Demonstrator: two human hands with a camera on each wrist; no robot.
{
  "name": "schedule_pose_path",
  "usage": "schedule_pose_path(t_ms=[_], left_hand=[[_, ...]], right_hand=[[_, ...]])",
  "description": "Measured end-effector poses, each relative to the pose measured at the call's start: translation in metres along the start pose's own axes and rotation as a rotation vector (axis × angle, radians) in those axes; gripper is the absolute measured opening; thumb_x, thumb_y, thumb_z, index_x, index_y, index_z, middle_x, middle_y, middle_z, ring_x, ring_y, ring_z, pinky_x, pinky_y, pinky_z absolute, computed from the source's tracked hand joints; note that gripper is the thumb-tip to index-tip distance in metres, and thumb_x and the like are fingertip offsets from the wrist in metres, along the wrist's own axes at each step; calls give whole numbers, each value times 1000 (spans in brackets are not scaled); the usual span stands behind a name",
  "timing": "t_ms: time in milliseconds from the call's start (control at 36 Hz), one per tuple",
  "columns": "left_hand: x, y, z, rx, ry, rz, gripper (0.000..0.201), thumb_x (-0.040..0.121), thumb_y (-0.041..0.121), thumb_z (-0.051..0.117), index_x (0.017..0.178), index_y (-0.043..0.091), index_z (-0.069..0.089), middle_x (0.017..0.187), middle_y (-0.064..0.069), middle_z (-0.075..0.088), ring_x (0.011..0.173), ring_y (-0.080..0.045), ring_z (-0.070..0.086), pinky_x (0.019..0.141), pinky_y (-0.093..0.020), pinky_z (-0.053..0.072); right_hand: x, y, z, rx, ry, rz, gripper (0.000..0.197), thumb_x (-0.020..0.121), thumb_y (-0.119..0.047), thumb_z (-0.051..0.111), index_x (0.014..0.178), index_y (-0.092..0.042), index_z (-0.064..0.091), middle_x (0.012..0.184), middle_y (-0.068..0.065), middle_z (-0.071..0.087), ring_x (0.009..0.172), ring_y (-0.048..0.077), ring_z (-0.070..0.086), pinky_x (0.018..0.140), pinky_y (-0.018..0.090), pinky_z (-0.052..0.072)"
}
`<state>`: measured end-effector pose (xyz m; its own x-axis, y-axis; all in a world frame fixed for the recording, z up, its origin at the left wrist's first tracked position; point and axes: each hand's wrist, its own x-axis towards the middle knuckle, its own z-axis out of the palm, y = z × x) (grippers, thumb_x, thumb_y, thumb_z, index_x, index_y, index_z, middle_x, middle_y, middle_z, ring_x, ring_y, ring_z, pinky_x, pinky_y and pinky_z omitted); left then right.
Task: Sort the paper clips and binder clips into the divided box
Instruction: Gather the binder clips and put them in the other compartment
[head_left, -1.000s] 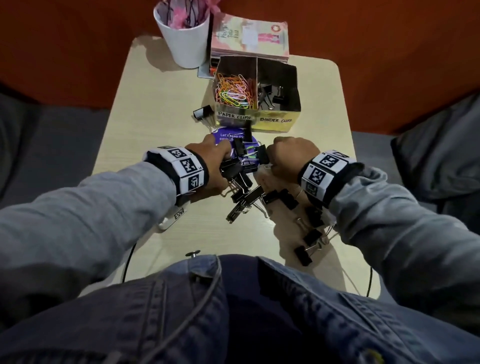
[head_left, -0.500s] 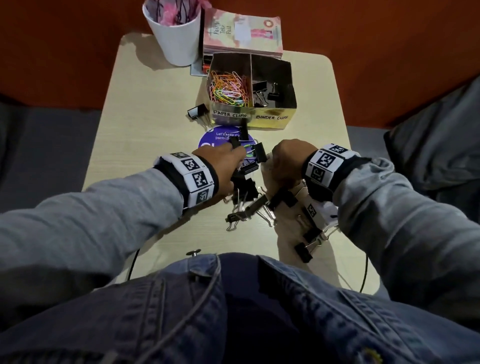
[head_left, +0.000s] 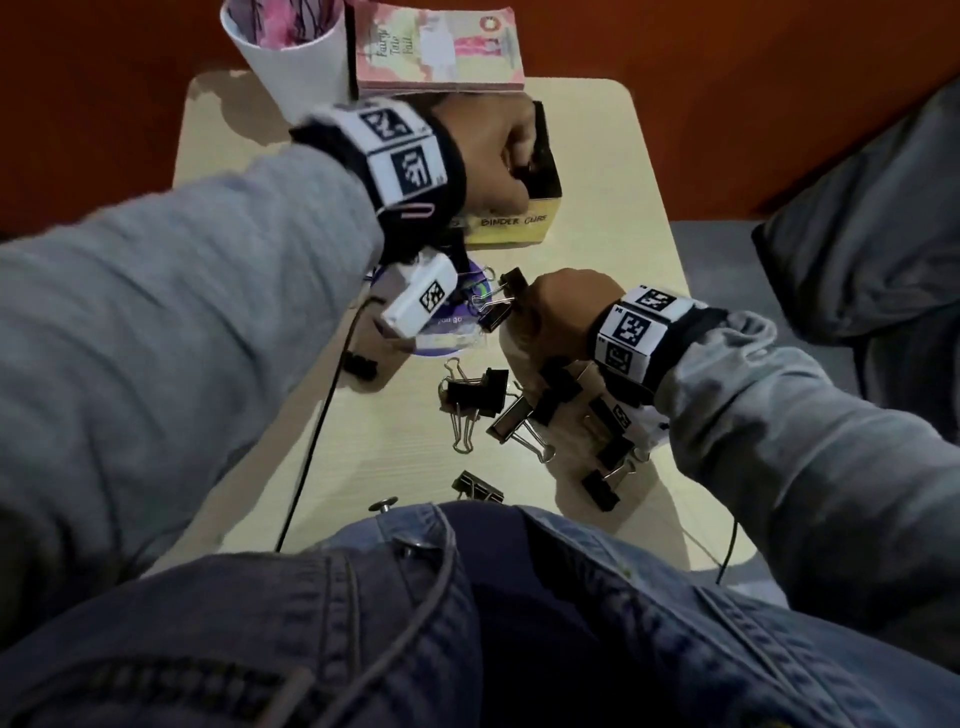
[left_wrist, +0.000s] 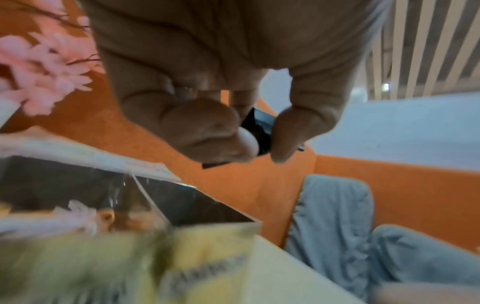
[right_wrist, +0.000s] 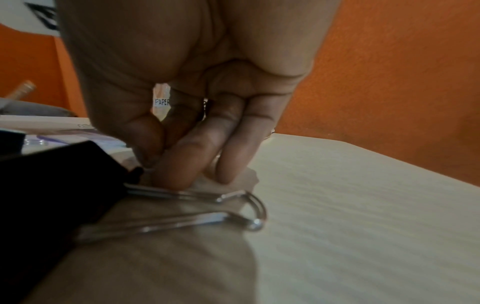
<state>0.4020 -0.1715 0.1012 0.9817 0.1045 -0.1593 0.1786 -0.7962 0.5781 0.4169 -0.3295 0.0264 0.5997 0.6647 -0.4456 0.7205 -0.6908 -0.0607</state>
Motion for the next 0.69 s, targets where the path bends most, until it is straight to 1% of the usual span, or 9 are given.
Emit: schedule_pose_path(t_ms=[111,167,278,361,472,528,583,639,694], left_hand=[[29,4,-5,120,39,-24,26,73,19,67,74,28,43,75,9,50,76,-19,50,56,-26,37],[38,3,-3,164,24,-30,24,72,21,68,84,29,49,87,3,57,81,-22,51,63,-31,41],[45,-9,4,218,4,-27,58,72,32,76,123,25,50,123,-6,52,102,-27,54,76,-33,42],[27,-19,1,135,62,7,56,75,36,75,123,25,49,122,-4,47,103,-23,53,84,-35,45],[-19,-45,-10,171,58,-6,47,77,39,72,116,21,55,112,-6,55,90,-21,51,77,-31,43],[-45,-68,-9,233,-7,-88,53,74,43,73,118,21,53,112,-5,53,89,-20,50,75,-31,41],[-69,-92,-2,309,-93,-231,69,69,53,73,127,27,45,123,-5,45,98,-24,52,78,-34,45],[-84,-113,5,400,-153,-338,92,62,63,74,139,30,33,138,-8,35,117,-30,48,89,-41,46],[-92,-127,11,471,-161,-369,104,58,69,71,143,27,28,145,-9,29,124,-32,42,95,-45,43]], right_hand=[[1,1,0,0,2,-11,28,84,-38,58,101,-17,66,79,2,57,71,26,53,63,27,38],[1,1,1,-19,13,-22,28,84,-38,57,102,-17,64,78,2,55,71,26,52,62,28,37],[0,2,3,-43,48,-42,27,85,-39,56,103,-19,62,79,2,55,71,25,51,61,28,38],[0,1,4,-46,40,-47,26,86,-38,56,103,-19,62,81,4,58,74,28,53,61,29,38],[-1,0,-1,-26,-5,-32,23,85,-33,59,103,-21,64,80,2,56,75,27,53,62,29,39],[-2,0,-15,37,-23,-31,12,83,-24,63,94,-20,65,81,3,60,76,25,60,63,30,45],[1,-3,-38,146,26,-24,3,83,-16,65,83,-19,65,80,2,66,74,22,67,61,28,50],[11,-11,-65,212,140,-43,7,83,-10,63,83,-16,66,82,3,69,77,22,68,62,30,51],[28,-25,-89,252,256,-77,9,83,-8,61,88,-13,68,89,7,72,82,24,68,66,34,53]])
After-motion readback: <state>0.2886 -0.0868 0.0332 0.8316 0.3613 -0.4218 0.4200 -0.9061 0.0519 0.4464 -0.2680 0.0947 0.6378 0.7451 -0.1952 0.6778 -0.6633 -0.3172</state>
